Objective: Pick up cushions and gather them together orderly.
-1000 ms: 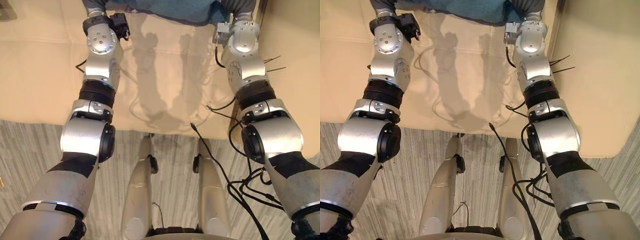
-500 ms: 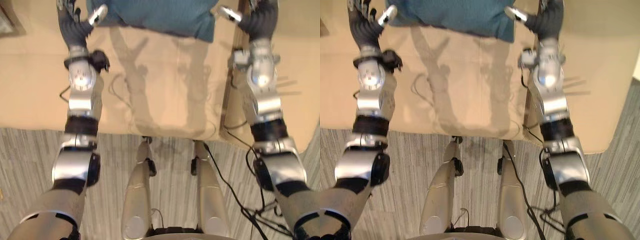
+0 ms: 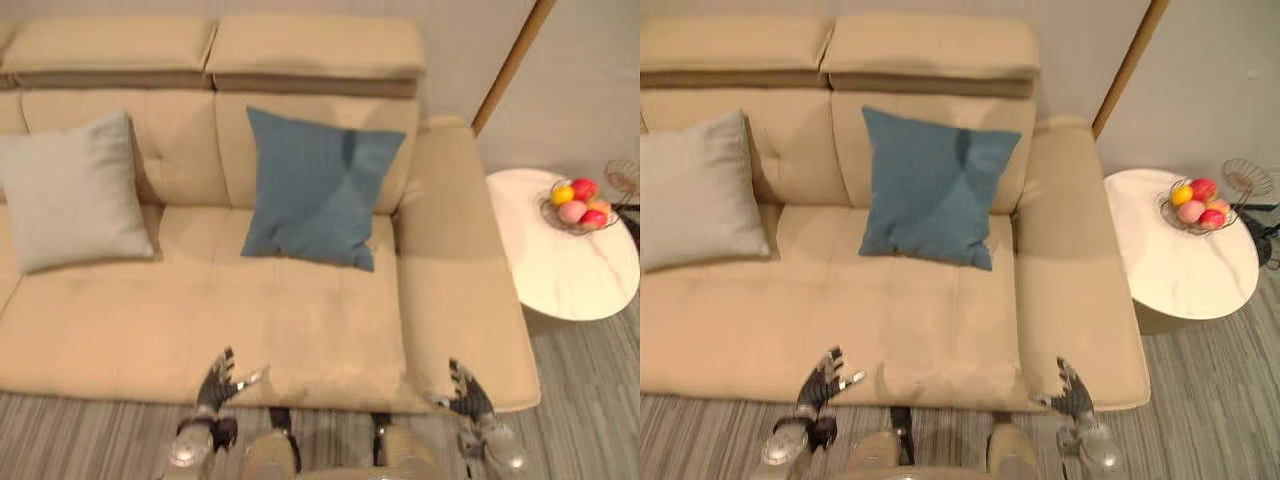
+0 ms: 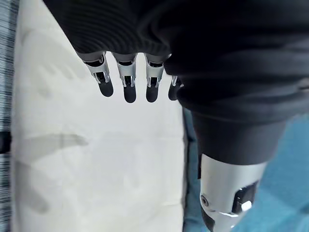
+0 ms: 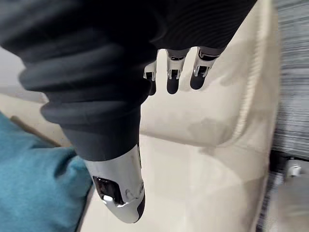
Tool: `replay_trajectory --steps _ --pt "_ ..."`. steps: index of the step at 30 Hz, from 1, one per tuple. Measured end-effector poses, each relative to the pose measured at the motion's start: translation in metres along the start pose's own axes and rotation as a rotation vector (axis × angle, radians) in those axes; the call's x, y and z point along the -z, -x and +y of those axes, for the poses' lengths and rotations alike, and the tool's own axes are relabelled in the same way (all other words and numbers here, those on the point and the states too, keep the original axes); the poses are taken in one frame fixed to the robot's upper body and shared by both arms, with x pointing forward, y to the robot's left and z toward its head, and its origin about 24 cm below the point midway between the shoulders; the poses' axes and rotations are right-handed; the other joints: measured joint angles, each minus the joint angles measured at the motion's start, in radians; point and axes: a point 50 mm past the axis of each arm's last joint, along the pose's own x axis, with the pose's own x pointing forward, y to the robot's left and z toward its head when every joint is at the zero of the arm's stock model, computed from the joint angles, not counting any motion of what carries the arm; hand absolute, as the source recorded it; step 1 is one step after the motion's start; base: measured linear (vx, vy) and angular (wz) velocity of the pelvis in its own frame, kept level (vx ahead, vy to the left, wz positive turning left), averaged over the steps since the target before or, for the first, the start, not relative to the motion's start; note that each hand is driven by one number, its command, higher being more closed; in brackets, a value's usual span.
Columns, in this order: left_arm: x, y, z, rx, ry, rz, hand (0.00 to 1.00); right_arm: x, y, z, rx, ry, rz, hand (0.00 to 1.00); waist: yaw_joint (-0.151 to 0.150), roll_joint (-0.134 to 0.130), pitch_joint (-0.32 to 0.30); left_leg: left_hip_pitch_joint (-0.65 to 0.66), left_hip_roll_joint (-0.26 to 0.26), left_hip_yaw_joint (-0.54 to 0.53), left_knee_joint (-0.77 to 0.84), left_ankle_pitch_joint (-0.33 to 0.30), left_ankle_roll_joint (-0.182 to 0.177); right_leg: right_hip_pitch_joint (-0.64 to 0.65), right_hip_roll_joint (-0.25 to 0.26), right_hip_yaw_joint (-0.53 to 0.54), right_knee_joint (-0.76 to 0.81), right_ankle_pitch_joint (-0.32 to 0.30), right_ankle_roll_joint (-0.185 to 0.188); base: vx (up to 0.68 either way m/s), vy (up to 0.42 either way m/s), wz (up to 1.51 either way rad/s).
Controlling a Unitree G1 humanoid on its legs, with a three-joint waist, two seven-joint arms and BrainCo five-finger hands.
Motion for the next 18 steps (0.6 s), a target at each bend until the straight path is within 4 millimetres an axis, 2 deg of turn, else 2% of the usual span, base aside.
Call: replay_trajectory --steps 2,4,6,7,8,9,10,11,12,13,14,16,17,18 --pt "0.014 0.007 0.003 0.004 -0.032 0.054 0.00 0.019 0.007 0.001 -0.023 0.013 0.085 0.00 0.000 -0.010 -0.023 0.045 -0.004 0.022 -0.035 0.000 0.000 0.018 0.004 0.028 -0.016 0.000 0.000 0.03 0.009 -0.39" --pt "0.015 0.008 0.005 0.008 -0.051 0.059 0.00 0.023 0.007 0.000 -0.024 0.017 0.108 0.00 0.000 -0.014 -0.024 0.051 -0.003 0.039 -0.035 0.000 0.000 0.012 0.008 0.051 -0.018 0.001 -0.002 0.00 0.005 -0.40" --pt "0.009 0.006 0.013 -0.002 -0.083 0.042 0.00 0.021 0.004 0.002 -0.031 0.017 0.104 0.00 -0.002 -0.039 -0.027 0.004 -0.006 0.056 0.013 -0.008 0.013 -0.029 0.002 0.051 -0.003 0.028 -0.039 -0.02 0.015 -0.30" --pt "-0.002 0.000 0.022 -0.032 -0.090 0.007 0.00 0.015 -0.001 0.003 -0.034 0.023 0.087 0.00 -0.002 -0.042 -0.025 -0.052 -0.007 0.050 0.074 -0.029 0.044 -0.061 -0.002 0.052 -0.005 0.039 -0.057 -0.04 0.019 -0.24" --pt "-0.010 -0.003 0.025 -0.054 -0.082 -0.022 0.00 0.010 -0.005 0.003 -0.033 0.024 0.078 0.00 -0.001 -0.031 -0.022 -0.071 0.007 0.040 0.079 -0.022 0.046 -0.058 -0.001 0.008 -0.026 0.002 -0.096 -0.04 0.016 -0.28" --pt "-0.015 -0.004 0.027 -0.068 -0.072 -0.041 0.00 0.007 -0.008 0.004 -0.037 0.025 0.074 0.00 0.002 -0.022 -0.005 -0.070 0.039 0.056 0.082 -0.014 0.047 -0.091 0.005 -0.012 0.089 -0.025 -0.081 -0.04 -0.016 -0.02" --pt "-0.020 -0.007 0.028 -0.091 -0.057 -0.056 0.00 0.002 -0.012 0.010 -0.055 0.028 0.064 0.00 -0.006 -0.011 0.024 -0.067 0.048 0.038 0.120 -0.017 0.050 -0.156 -0.004 -0.023 0.473 -0.116 -0.057 -0.03 -0.025 0.28" --pt "-0.022 -0.008 0.029 -0.095 -0.057 -0.060 0.00 0.006 -0.010 0.015 -0.072 0.027 0.078 0.00 -0.004 -0.023 0.018 -0.063 0.044 0.021 0.137 -0.017 0.050 -0.143 -0.013 -0.033 0.636 -0.175 -0.016 -0.05 -0.054 0.49" --pt "-0.022 -0.007 0.029 -0.095 -0.056 -0.063 0.00 0.008 -0.010 0.018 -0.081 0.028 0.084 0.00 0.000 -0.032 0.013 -0.061 0.040 0.012 0.143 -0.017 0.050 -0.123 -0.014 -0.032 0.685 -0.192 0.005 -0.05 -0.093 0.58" --pt "-0.024 -0.007 0.029 -0.097 -0.052 -0.074 0.00 0.008 -0.010 0.020 -0.087 0.026 0.084 0.00 0.009 -0.053 0.008 -0.064 0.027 -0.003 0.152 -0.015 0.047 -0.068 -0.018 -0.031 0.667 -0.233 0.019 -0.15 -0.162 0.22" --pt "-0.028 -0.009 0.023 -0.090 -0.034 -0.086 0.00 -0.002 -0.016 0.016 -0.076 0.033 0.057 0.00 0.039 -0.047 0.012 -0.091 0.035 0.000 0.171 -0.006 0.033 -0.030 0.007 -0.031 0.549 -0.277 0.022 -0.13 -0.134 0.02" --pt "-0.026 -0.010 0.015 -0.075 -0.019 -0.084 0.00 -0.011 -0.021 0.012 -0.066 0.035 0.029 0.00 0.060 -0.035 0.009 -0.120 0.054 -0.001 0.169 0.005 0.018 -0.015 0.028 -0.035 0.456 -0.289 0.002 -0.16 -0.063 -0.28" --pt "-0.026 -0.010 0.010 -0.066 -0.007 -0.084 0.00 -0.021 -0.026 0.011 -0.062 0.040 0.002 0.00 0.064 -0.025 0.015 -0.146 0.065 -0.001 0.164 0.021 0.007 -0.001 0.039 -0.045 0.379 -0.303 -0.023 -0.27 -0.102 -0.18" --pt "-0.025 -0.012 0.002 -0.055 0.016 -0.077 0.00 -0.031 -0.032 0.006 -0.041 0.048 -0.024 0.00 0.054 0.011 0.038 -0.169 0.089 -0.014 0.155 0.051 0.002 0.005 0.066 -0.062 0.331 -0.294 -0.043 -0.42 -0.157 0.05"
